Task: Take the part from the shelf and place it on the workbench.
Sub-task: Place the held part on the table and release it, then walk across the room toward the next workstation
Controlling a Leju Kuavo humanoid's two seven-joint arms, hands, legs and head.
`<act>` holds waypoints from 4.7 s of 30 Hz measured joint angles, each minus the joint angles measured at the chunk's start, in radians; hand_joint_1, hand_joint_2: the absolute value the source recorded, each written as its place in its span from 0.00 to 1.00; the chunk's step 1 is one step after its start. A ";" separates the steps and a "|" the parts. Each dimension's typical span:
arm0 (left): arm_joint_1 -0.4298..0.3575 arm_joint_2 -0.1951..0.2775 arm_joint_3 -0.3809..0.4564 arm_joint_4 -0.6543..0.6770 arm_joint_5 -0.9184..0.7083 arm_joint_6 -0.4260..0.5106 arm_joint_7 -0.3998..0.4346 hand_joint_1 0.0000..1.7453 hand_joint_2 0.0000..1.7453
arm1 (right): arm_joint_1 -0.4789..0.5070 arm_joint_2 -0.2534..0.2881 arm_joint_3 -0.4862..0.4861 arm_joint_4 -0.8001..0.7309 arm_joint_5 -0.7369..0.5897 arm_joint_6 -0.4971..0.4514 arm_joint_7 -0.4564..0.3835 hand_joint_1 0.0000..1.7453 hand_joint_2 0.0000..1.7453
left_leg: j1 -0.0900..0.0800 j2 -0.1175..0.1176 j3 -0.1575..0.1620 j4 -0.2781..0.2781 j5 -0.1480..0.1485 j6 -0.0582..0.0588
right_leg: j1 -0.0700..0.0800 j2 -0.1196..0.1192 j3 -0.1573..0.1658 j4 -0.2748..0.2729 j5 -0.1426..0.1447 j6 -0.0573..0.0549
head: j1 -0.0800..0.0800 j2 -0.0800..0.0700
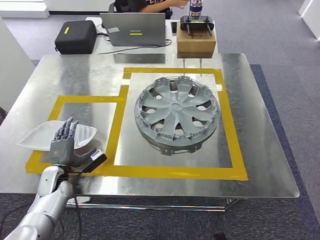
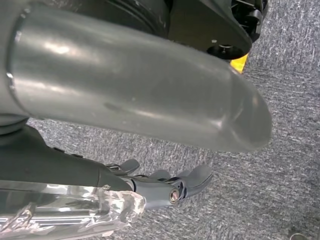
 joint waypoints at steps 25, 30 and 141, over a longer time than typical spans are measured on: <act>0.307 -0.045 -0.159 -0.580 0.219 -0.077 -0.101 0.00 0.00 | 0.009 0.012 -0.043 0.000 -0.030 -0.014 0.006 0.00 0.00 | -0.002 0.001 0.000 0.001 -0.004 0.004 | -0.002 0.001 0.001 -0.004 0.000 0.002 | 0.000 0.000; 0.425 -0.055 -0.195 -0.760 0.292 -0.085 -0.132 0.00 0.00 | 0.013 0.022 -0.069 0.000 -0.043 -0.021 0.004 0.00 0.00 | -0.006 0.001 0.000 0.003 -0.005 0.009 | -0.007 0.001 0.001 -0.005 0.001 0.009 | 0.000 0.000; 0.386 -0.177 0.547 0.470 0.873 -0.456 -0.178 0.00 0.00 | 0.025 0.026 -0.113 -0.007 0.069 -0.022 -0.008 0.00 0.00 | 0.007 -0.113 -0.083 -0.007 0.098 0.009 | -0.007 0.074 0.131 -0.060 -0.066 0.003 | 0.000 0.000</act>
